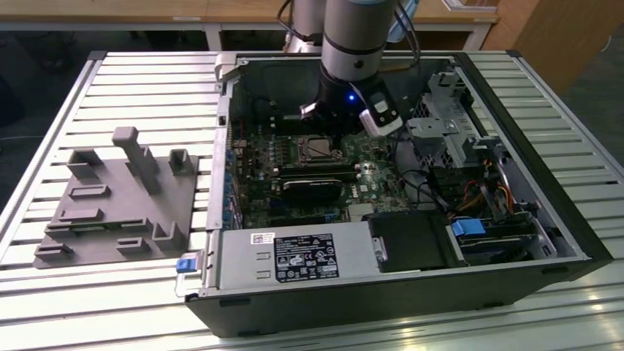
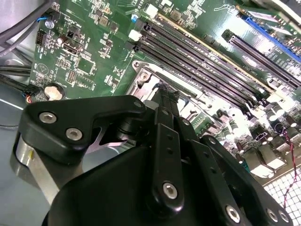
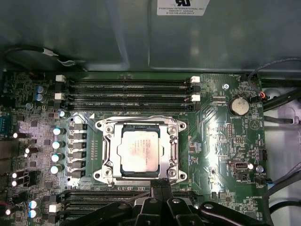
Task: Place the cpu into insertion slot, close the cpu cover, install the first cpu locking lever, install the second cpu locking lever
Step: 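Install the second cpu locking lever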
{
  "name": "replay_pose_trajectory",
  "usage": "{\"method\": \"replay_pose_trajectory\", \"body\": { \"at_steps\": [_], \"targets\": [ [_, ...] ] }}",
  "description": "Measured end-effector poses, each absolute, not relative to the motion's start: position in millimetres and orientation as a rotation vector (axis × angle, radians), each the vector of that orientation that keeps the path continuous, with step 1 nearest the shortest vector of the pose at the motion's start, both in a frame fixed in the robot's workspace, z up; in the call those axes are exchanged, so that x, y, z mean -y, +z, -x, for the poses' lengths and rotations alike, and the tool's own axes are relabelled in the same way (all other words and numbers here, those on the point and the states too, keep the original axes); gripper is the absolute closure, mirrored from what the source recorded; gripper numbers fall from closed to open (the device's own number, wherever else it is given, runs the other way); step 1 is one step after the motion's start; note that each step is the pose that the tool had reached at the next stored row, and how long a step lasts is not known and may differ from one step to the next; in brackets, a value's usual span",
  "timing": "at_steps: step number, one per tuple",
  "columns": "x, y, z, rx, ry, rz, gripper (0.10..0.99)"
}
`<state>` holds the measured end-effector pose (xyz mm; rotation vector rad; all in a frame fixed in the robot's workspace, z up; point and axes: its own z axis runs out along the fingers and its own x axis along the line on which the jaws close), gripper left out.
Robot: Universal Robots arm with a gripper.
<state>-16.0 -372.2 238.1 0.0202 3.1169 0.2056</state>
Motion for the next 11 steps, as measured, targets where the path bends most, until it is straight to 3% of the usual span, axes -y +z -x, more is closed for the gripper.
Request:
{"method": "replay_pose_trajectory", "body": {
  "at_steps": [11],
  "targets": [
    [375.7,238.1,16.0,-3.117,0.206,-0.02,0.965]
  ]
}}
